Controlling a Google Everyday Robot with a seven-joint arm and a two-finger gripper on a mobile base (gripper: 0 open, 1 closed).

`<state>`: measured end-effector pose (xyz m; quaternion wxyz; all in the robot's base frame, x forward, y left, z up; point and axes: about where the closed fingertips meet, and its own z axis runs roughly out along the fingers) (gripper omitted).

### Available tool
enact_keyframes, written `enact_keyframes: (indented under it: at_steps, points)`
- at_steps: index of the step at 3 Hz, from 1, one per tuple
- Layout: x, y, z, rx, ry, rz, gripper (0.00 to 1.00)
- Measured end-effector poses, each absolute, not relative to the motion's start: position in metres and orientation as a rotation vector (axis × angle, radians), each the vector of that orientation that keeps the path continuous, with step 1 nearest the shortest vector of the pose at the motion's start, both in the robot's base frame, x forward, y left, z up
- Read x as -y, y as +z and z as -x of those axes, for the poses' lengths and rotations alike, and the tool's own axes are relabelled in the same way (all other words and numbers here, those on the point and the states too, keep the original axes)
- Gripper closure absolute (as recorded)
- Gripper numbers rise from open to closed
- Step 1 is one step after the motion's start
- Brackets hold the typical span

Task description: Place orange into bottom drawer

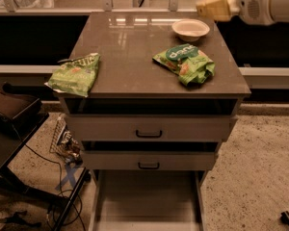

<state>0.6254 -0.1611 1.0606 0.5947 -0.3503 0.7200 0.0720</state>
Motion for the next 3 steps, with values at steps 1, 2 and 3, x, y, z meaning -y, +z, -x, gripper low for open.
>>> enact_keyframes:
  at_steps: [1,2,3]
  points:
    - [0.1607,1.0075,-0.5969,-1.796,0.219,0.998,1.0]
    - [0.1565,1.0007,-0.587,-1.818,0.248,1.028,1.0]
    - [0.1565,1.0007,-0.587,-1.818,0.248,1.028,1.0]
